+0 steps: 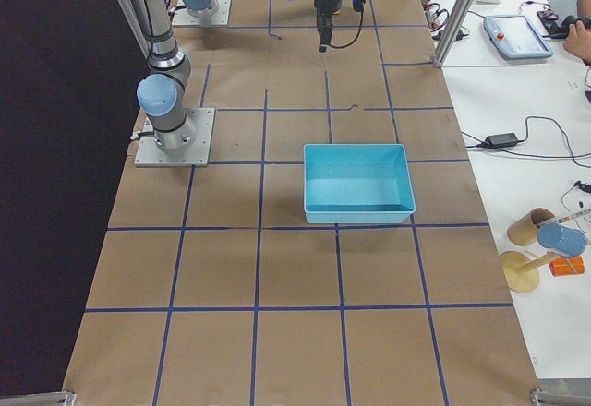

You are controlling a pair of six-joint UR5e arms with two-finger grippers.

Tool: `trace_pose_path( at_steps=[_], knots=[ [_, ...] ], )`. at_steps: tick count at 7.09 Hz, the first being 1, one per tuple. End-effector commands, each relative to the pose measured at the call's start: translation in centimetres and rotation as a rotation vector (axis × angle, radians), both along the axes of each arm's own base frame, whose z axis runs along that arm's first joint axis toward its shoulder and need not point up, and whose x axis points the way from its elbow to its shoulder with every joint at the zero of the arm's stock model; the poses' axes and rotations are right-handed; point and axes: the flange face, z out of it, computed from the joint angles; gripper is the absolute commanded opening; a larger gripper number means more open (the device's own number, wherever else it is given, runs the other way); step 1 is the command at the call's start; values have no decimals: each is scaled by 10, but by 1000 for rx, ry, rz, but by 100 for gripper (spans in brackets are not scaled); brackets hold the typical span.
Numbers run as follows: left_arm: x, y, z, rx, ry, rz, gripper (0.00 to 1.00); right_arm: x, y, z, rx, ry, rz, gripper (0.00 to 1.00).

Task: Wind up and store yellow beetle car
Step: 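Pull the car back toward the robot with the left gripper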

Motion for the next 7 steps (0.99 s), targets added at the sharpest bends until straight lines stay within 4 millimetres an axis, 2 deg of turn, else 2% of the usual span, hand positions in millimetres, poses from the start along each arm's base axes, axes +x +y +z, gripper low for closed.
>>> trace_pose_path(
  at_steps=[1,7],
  knots=[
    [7,0,0,5,-15,-1,32,0,0,0,0,0,0,100],
    [45,5,-3,21,-27,25,33,0,0,-1,2,0,0,100]
  ],
)
